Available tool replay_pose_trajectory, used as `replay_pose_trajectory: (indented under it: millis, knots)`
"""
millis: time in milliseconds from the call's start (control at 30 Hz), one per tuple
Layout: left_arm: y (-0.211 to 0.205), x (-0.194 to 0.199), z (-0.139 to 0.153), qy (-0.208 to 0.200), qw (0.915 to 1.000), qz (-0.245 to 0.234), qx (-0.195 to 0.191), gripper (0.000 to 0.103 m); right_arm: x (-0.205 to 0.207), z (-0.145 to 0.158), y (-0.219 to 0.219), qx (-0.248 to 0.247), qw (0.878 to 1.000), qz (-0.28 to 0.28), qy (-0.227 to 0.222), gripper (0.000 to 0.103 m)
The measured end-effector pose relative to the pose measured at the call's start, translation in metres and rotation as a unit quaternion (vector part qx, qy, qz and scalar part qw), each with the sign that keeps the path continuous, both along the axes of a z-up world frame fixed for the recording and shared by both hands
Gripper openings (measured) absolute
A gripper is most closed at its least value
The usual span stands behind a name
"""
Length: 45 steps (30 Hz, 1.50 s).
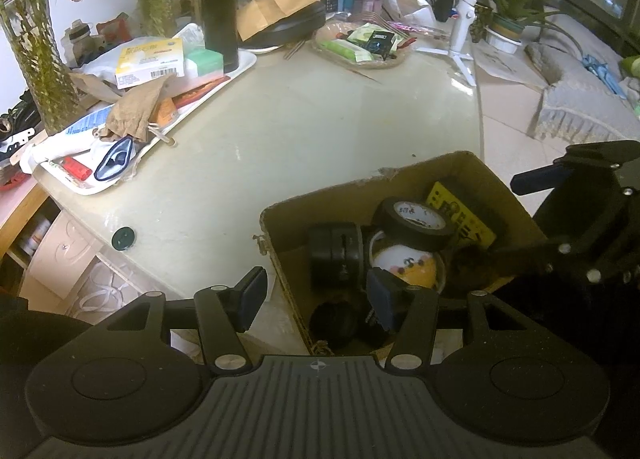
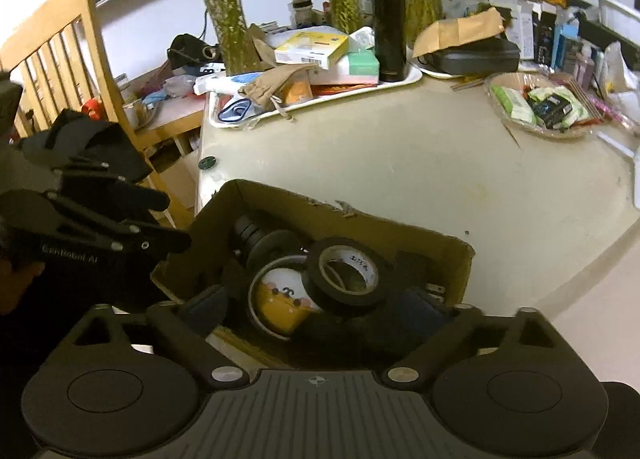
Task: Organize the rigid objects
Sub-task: 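Lower the black rubber knob into the box and open the left tool, then lower the black square cap into the box and open the right tool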
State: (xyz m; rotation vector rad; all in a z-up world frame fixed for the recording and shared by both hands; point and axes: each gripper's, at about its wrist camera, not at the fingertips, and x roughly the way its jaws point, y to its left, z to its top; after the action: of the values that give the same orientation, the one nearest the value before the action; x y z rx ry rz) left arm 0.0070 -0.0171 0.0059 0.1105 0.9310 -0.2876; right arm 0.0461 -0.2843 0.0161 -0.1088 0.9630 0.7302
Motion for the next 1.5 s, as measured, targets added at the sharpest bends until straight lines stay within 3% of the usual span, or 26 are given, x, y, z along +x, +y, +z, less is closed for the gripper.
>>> replay_pose_trajectory:
  millis: [133,500,733,1067,1500]
  knots:
    - [-0.002,-0.004,0.001,-0.004,1.0000,-0.001,0.003,0.075,-0.005,-0.001,-0.002,-0.017,1.000,-0.009,-0.003,0.103]
    - [-0.007,-0.017,-0.002,0.003,1.0000,0.001,0.008,0.083,-0.013,-0.010,-0.020,-0.067,0.996,-0.047,0.017,0.103]
    - [-0.004,-0.022,-0.004,0.006,0.9999,0.013,0.003,0.098,-0.016,-0.017,-0.030,-0.071,0.995,-0.066,0.038,0.103]
    - [0.000,-0.020,-0.009,0.020,0.9988,0.043,0.013,0.103,-0.017,-0.022,-0.029,-0.090,0.992,-0.078,0.039,0.103]
    - [-0.011,-0.021,-0.013,0.027,0.9978,0.028,0.053,0.103,-0.016,-0.024,-0.028,-0.099,0.991,-0.078,0.037,0.103]
